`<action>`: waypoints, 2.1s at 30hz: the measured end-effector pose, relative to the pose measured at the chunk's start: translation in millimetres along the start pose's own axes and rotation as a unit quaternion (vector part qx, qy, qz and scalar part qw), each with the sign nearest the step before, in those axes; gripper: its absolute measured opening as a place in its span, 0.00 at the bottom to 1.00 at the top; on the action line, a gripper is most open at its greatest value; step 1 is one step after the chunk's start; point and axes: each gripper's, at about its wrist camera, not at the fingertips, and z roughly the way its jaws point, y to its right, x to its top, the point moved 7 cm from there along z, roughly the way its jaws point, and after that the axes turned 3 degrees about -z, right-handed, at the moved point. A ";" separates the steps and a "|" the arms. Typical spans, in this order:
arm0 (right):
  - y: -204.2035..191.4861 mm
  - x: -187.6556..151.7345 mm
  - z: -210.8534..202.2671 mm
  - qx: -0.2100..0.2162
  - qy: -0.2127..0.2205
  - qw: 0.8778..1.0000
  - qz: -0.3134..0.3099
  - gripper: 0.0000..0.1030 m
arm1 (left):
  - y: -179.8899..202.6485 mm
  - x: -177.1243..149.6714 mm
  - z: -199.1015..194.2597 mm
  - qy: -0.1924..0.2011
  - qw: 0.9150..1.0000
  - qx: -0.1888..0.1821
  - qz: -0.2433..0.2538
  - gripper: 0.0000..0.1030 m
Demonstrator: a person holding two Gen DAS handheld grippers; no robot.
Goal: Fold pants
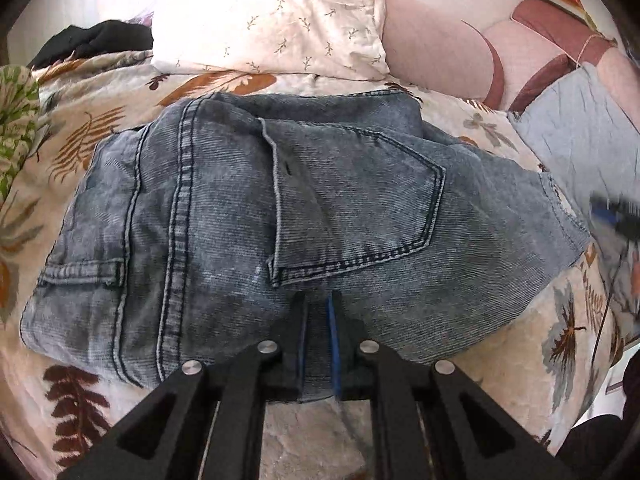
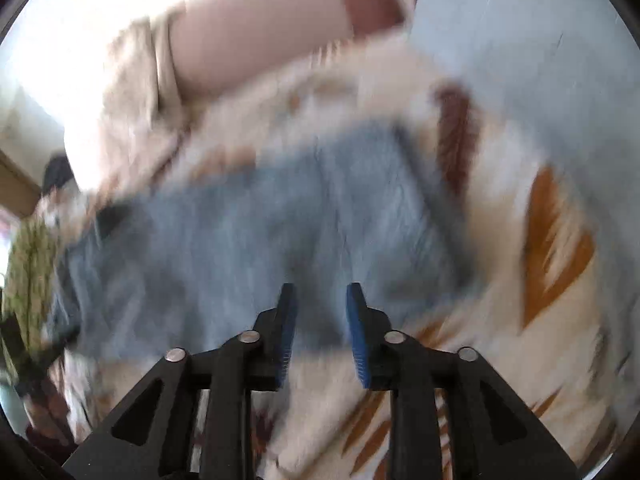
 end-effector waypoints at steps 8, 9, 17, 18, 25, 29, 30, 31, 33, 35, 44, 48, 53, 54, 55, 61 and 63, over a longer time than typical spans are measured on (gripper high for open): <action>33.4 66.5 55.0 0.012 0.037 0.997 0.060 0.40 | 5.6 2.7 2.3 0.008 1.000 0.006 0.022 0.20; 32.3 68.6 64.0 0.012 0.034 0.997 0.063 0.40 | 5.6 3.0 2.6 0.009 1.000 0.004 0.021 0.20; 49.3 70.9 111.0 -0.022 -0.002 0.998 0.065 0.40 | 6.7 4.8 4.1 0.014 1.000 0.000 0.027 0.22; 47.9 70.4 110.4 -0.018 0.001 0.998 0.063 0.35 | 6.5 5.6 3.7 0.017 1.000 0.000 0.025 0.22; 44.7 71.1 94.8 -0.045 0.002 0.998 0.046 0.12 | 9.4 10.7 -8.4 0.058 0.998 0.012 0.027 0.22; 61.9 74.6 84.3 -0.090 0.021 0.994 0.064 0.11 | 13.2 13.0 -14.6 0.084 0.995 0.023 0.039 0.58; 67.2 75.2 85.4 -0.094 0.023 0.993 0.072 0.10 | 12.9 12.3 -13.2 0.088 0.995 0.030 0.042 0.67; 73.0 73.5 88.4 -0.092 0.022 0.992 0.081 0.10 | 12.3 11.4 -10.2 0.087 0.995 0.036 0.045 0.67; 77.2 65.4 101.9 -0.078 0.006 0.994 0.080 0.13 | 9.9 8.2 1.8 0.068 0.995 0.055 0.055 0.67; 78.4 63.3 98.4 -0.080 0.016 0.993 0.085 0.19 | 10.4 9.1 6.3 0.067 0.994 0.061 0.055 0.67; 12.5 22.7 19.9 -0.004 0.001 1.000 -0.017 0.27 | 2.9 13.4 -6.2 0.063 0.997 0.031 0.006 0.67; -14.5 -22.1 37.4 -0.037 -0.047 0.996 -0.066 0.25 | -4.9 11.5 -7.6 0.059 0.997 0.043 -0.006 0.67; -11.8 -53.7 56.4 -0.072 -0.093 0.989 -0.093 0.19 | -4.4 -1.0 2.4 0.038 0.996 0.073 0.040 0.67; -9.7 -57.1 54.4 -0.079 -0.102 0.987 -0.092 0.19 | -4.0 -3.4 2.2 0.040 0.995 0.076 0.049 0.67; -8.8 -60.9 51.1 -0.080 -0.109 0.987 -0.090 0.19 | -4.1 -4.9 1.6 0.041 0.995 0.077 0.056 0.67; -9.4 -60.4 45.8 -0.097 -0.123 0.985 -0.072 0.19 | -10.2 -2.6 -5.5 0.037 0.997 0.045 0.045 0.67; -24.6 -50.8 36.2 -0.087 -0.105 0.988 -0.072 0.22 | -10.2 1.6 -15.6 0.054 0.997 0.036 0.037 0.67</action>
